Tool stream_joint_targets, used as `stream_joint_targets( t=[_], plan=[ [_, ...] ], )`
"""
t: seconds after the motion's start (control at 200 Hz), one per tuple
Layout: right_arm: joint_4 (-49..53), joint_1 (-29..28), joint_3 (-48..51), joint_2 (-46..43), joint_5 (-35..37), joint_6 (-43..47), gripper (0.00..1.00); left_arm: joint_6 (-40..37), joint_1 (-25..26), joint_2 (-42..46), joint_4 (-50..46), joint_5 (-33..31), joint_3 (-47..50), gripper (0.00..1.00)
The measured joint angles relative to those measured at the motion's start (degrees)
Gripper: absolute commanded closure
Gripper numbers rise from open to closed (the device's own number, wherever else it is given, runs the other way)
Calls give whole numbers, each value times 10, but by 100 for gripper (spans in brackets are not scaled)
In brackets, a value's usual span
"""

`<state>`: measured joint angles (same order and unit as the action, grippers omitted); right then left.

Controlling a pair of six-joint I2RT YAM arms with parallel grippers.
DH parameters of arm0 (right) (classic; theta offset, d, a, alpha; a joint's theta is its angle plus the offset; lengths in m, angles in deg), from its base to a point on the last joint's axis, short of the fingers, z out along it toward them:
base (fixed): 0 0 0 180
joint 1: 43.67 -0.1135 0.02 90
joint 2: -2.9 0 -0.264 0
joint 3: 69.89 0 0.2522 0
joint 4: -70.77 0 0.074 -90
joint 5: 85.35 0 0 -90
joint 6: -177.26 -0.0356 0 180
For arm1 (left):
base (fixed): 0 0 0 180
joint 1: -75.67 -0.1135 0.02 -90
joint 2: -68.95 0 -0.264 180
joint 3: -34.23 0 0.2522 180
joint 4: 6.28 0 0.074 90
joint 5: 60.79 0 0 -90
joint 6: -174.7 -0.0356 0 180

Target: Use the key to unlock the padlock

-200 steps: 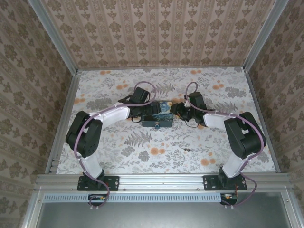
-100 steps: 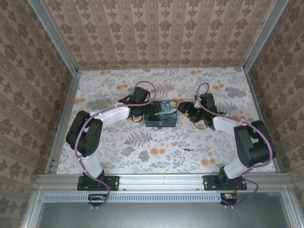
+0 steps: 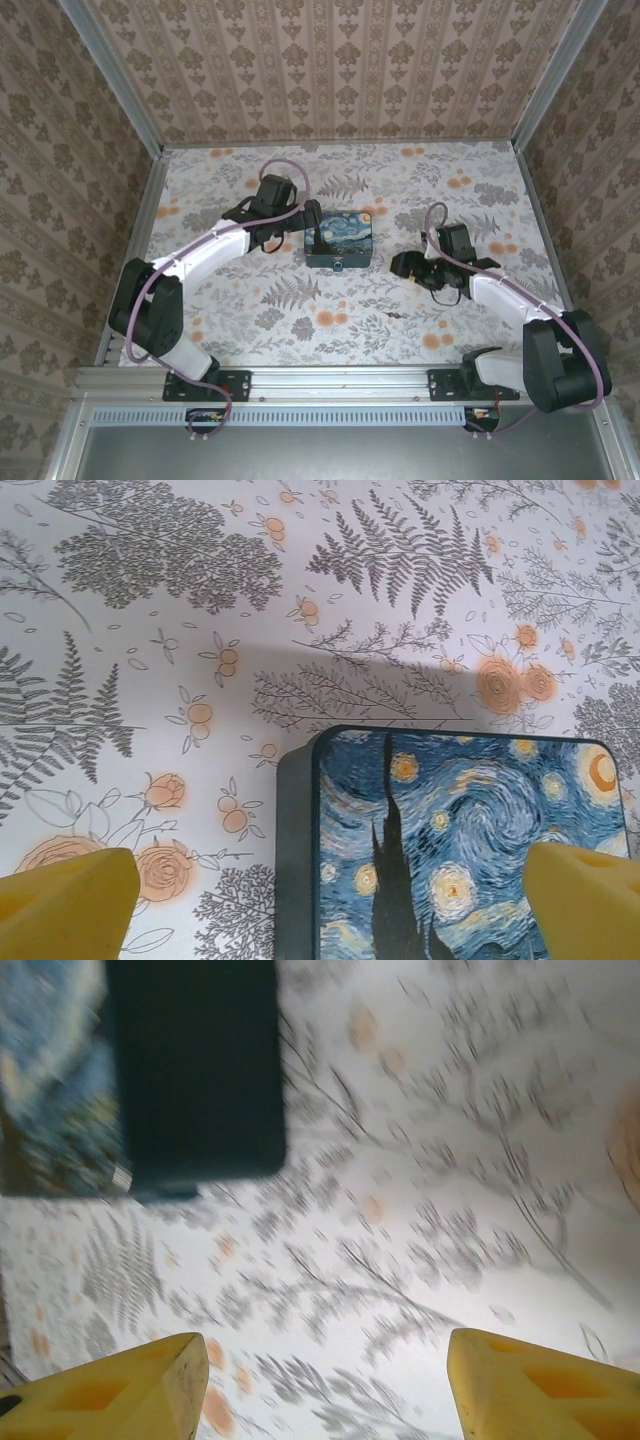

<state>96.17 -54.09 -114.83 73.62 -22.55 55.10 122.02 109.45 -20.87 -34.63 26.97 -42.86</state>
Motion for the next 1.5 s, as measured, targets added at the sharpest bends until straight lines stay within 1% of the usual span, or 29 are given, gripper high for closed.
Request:
stream_joint_targets(
  t=[0.22, 0.37, 0.545, 0.85, 0.97, 1.295, 1.5],
  plan=[
    [21, -24, 48, 2, 3, 10, 38, 27, 20, 3, 0, -10, 43, 0],
    [24, -59, 48, 9, 13, 10, 40, 42, 37, 5, 1, -10, 46, 0],
    [30, -93, 39, 14, 50, 10, 41, 47, 52, 9, 7, -5, 46, 0],
    [47, -161, 26, 14, 126, 9, 44, 47, 52, 16, 27, 8, 53, 0],
    [57, -188, 23, 15, 140, 9, 45, 47, 52, 16, 32, 12, 56, 0],
    [80, -228, 17, 12, 173, 7, 47, 47, 50, 18, 52, 32, 72, 0],
    [99, -264, 10, 14, 196, 3, 48, 47, 44, 27, 59, 40, 83, 0]
  ],
)
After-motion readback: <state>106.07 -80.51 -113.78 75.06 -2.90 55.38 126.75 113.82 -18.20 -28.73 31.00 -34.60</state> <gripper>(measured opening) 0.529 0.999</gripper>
